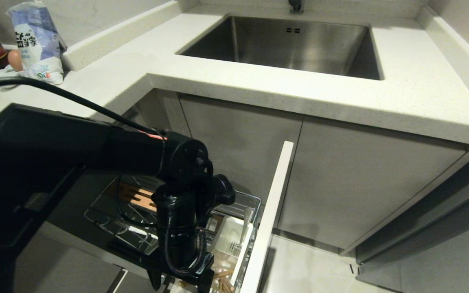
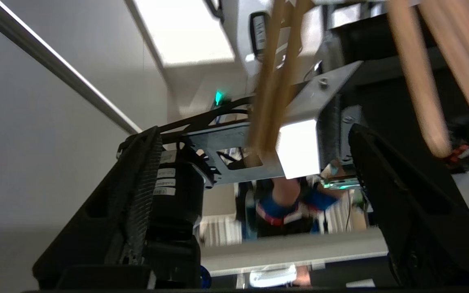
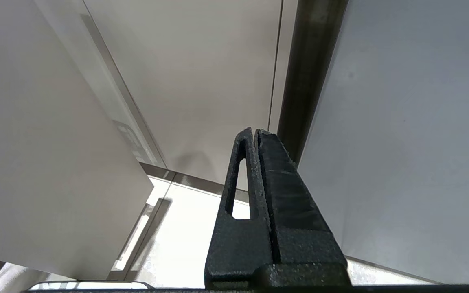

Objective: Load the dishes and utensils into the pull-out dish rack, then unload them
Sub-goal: Take the chopsticks out of the cupboard

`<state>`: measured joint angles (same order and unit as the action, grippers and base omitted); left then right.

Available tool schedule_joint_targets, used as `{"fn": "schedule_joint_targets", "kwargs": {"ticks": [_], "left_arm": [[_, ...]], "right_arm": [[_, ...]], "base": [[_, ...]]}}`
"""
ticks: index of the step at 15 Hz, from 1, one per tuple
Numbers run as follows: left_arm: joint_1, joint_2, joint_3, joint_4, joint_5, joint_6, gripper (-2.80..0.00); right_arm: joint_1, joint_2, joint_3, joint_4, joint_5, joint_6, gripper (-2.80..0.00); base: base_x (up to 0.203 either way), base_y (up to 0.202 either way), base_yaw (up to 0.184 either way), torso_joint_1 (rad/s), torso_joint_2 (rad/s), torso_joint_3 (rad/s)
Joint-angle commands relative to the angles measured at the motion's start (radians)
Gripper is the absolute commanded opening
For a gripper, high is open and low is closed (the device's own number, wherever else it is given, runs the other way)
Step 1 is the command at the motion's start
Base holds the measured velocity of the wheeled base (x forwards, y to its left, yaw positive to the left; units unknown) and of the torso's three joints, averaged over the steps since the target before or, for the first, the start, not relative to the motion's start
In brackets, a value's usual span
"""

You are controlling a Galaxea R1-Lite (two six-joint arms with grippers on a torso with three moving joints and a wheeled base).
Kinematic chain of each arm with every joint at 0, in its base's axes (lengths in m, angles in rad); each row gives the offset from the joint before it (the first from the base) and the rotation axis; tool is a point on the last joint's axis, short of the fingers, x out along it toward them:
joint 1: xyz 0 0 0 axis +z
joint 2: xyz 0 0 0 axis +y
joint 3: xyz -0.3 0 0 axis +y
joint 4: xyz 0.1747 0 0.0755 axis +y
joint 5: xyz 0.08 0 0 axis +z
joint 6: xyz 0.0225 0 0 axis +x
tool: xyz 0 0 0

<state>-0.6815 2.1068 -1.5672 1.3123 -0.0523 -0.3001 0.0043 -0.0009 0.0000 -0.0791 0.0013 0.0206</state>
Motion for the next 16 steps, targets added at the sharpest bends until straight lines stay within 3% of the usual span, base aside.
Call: {"fn": "schedule_joint_targets", "kwargs": {"ticks": [1,14,15,16], "left_arm": [[0.020,0.081,-0.001,0.023,-0.001,0.035,0.00],[0.037,0.144,-0.068,0.019,-0.063,0.033,0.00],[0.037,0.142,-0.068,0.019,-0.063,0.033,-2.80],[0.036,0.143,-0.071,0.019,-0.063,0.030,-2.80]], "right_arm": [[0.000,-0.001,0.026,-0.001,0.000,0.000,-2.80],[0.000,-0.001,0.026,-0.001,0.000,-0.001,-2.80],[0.000,-0.001,0.026,-0.001,0.000,0.000,-2.80],[0.000,-0.001,0.026,-0.001,0.000,0.001,-2.80]], "base": [[0.000,0.000,0.000,0.000,0.00,0.000],[0.000,0.000,0.000,0.000,0.00,0.000],[0.000,0.000,0.000,0.000,0.00,0.000],[0.000,0.000,0.000,0.000,0.00,0.000]]}}
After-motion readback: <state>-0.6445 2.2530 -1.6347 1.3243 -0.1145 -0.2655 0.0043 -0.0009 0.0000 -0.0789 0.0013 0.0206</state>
